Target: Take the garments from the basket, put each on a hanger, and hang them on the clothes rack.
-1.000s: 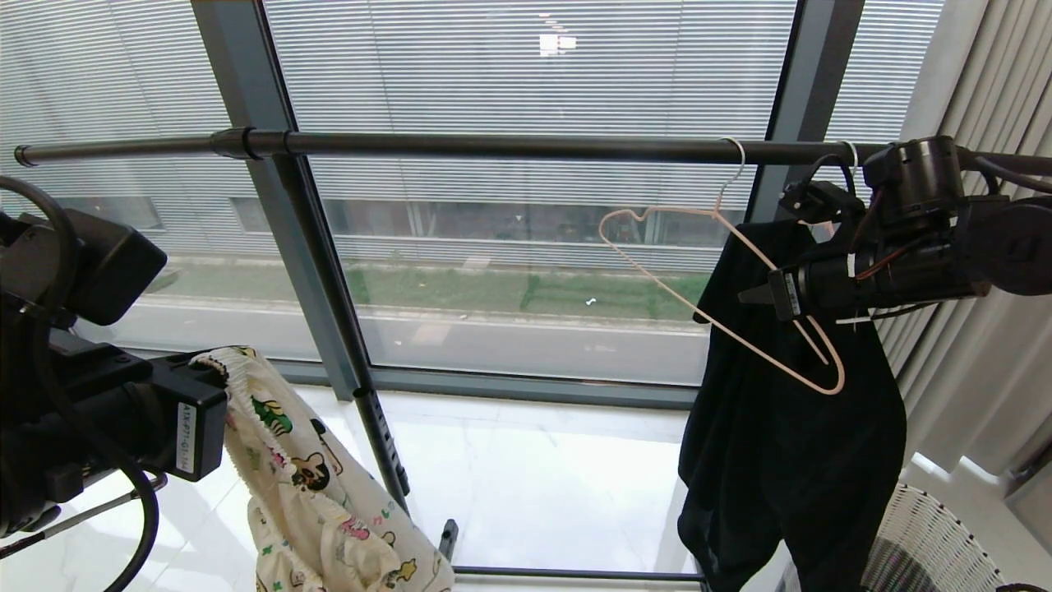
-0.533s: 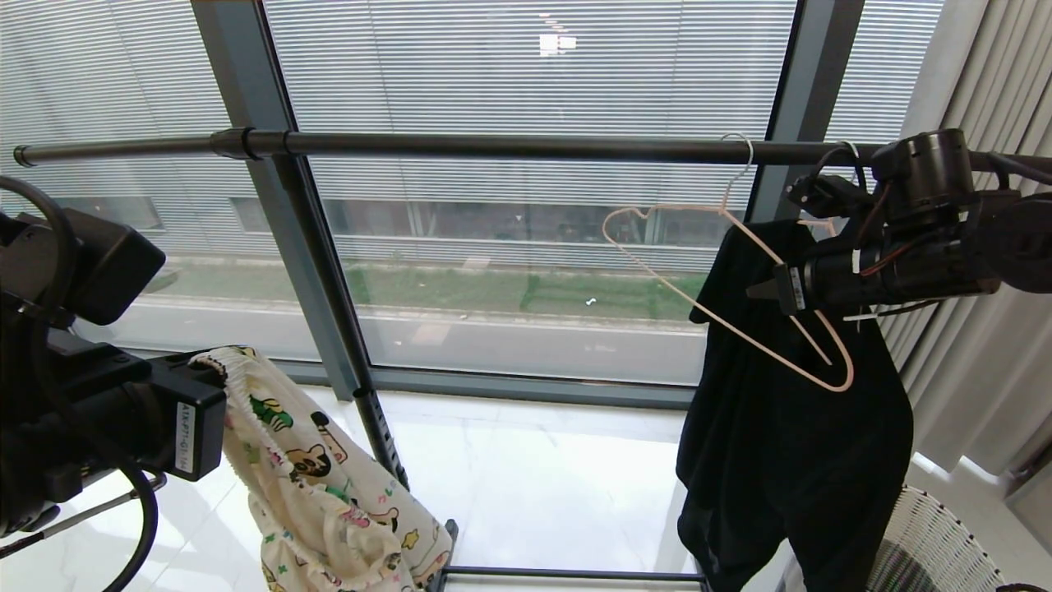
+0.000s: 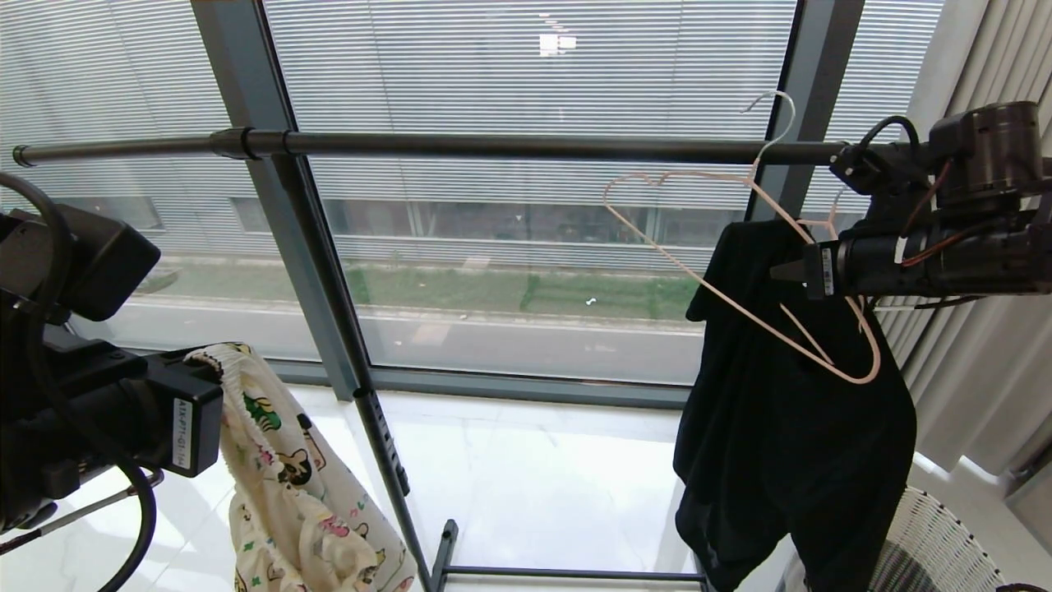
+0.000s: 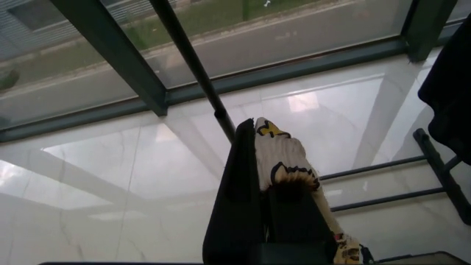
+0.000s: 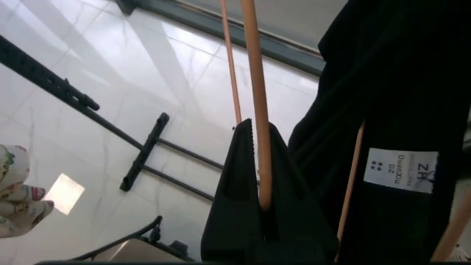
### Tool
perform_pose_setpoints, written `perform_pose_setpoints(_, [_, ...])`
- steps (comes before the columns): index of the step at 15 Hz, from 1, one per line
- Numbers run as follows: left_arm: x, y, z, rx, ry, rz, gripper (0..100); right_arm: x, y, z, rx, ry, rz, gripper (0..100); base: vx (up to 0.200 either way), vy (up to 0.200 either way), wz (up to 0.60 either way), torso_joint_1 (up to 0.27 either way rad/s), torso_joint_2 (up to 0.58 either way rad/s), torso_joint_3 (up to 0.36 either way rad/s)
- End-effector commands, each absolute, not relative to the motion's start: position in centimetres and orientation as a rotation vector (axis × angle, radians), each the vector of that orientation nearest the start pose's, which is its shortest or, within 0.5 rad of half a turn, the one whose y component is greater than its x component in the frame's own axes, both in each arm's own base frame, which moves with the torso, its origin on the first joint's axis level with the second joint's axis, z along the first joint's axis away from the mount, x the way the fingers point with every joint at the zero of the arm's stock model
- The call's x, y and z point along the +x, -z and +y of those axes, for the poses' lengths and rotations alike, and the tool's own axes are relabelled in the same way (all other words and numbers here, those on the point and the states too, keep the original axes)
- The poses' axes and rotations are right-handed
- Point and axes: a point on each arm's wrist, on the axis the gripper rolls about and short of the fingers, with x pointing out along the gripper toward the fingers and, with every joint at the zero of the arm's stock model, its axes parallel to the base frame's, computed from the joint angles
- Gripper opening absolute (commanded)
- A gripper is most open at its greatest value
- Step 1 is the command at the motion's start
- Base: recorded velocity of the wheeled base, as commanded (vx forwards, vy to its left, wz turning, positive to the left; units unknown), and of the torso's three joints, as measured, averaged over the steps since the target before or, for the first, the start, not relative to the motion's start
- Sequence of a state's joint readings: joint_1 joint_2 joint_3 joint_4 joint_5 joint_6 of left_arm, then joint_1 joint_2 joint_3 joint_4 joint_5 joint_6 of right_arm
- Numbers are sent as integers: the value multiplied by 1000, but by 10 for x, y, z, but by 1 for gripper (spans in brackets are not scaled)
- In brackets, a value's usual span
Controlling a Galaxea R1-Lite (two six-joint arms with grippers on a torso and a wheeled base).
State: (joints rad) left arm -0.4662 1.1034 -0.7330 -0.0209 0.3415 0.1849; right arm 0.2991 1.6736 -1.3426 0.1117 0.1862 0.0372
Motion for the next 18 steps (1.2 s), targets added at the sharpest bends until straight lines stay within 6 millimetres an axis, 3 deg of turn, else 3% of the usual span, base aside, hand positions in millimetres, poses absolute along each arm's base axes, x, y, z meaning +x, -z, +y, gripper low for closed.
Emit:
perform_pose_setpoints(1, [137, -241, -61, 321, 146, 307, 0, 277, -276, 91, 9, -474, 435, 0, 0, 0, 0, 0, 0, 0])
perform_pose_setpoints(6, [137, -241, -60, 330, 124, 306, 0, 229, -281, 89, -3, -528, 411, 0, 0, 0, 0, 0, 0, 0])
perform_pose_setpoints(11, [139, -242, -61, 323, 123, 286, 0, 184, -269, 87, -21, -595, 430, 0, -200, 0, 0, 5, 2, 0])
perform_pose_setpoints(18, [139, -242, -62, 323, 126, 286, 0, 149, -247, 84, -53, -659, 468, 0, -200, 0, 0, 0, 2, 6])
